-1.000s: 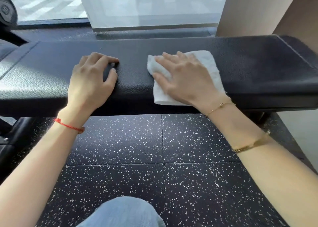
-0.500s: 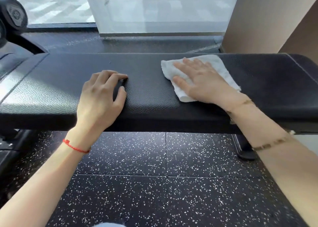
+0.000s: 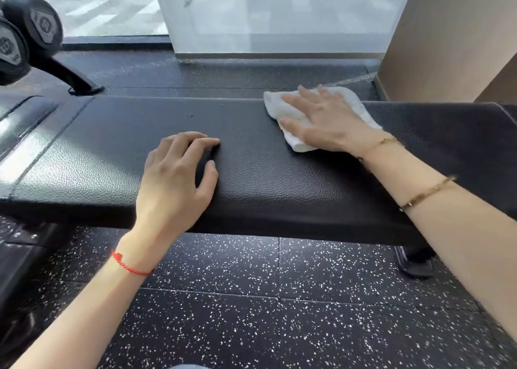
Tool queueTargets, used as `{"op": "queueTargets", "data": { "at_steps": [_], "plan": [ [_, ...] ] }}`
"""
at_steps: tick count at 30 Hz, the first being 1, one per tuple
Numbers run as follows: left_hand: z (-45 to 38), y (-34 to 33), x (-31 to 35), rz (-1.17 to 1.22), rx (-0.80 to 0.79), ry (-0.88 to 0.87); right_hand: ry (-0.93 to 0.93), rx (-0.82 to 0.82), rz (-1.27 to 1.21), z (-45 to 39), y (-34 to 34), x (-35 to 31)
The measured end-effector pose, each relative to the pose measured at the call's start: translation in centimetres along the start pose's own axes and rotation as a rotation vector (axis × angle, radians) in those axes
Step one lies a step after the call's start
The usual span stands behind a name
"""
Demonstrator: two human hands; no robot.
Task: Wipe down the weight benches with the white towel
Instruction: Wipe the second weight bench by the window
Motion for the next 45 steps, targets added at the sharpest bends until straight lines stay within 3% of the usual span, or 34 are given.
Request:
{"op": "queueTargets", "data": {
  "at_steps": [5,8,10,14,20,24,29,35,41,45],
  "plan": [
    [0.0,0.1,-0.1,0.01,-0.002,0.002,0.157,-0.005,0.028,-1.4,-1.3,-6.4],
    [0.1,0.3,-0.2,0.044,0.004,0.011,0.235,0.034,-0.004,1.8,-1.2,-6.3],
    [0.2,0.3,-0.4,0.056,0.013,0.014,0.207,0.023,-0.043,3.4,-0.6,-3.8],
    [0.1,0.2,-0.2,0.022,0.025,0.011,-0.041,0.008,-0.037,4.3,1.2,2.9],
    [0.2,0.1,0.1,-0.002,0.017,-0.006,0.111,0.049,-0.017,8.6,-0.3,-3.9],
    [0.4,0.1,0.0,0.031,0.023,-0.029,0.233,0.24,0.086,14.3,-1.0,-6.8],
    [0.5,0.3,0.0,0.037,0.042,-0.021,0.255,0.489,0.175,17.9,-1.1,-5.5],
    [0.4,0.3,-0.2,0.071,0.029,-0.013,0.302,0.462,0.23,15.3,-3.1,-10.9],
    [0.6,0.5,0.0,0.068,0.031,-0.041,0.18,0.565,0.229,17.7,-1.1,-5.2],
    [0.6,0.4,0.3,0.065,0.013,-0.032,0.122,0.591,0.194,16.9,-1.6,-7.1]
  ]
}}
Point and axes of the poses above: each hand's wrist, its own z-axis away from the middle knuckle, its own y-axis out of the back of the hand, x = y × z, the point moved 9 cm from there along -z, towards the middle knuckle, and after that the axes turned 5 degrees about x, right-handed, at the moved point
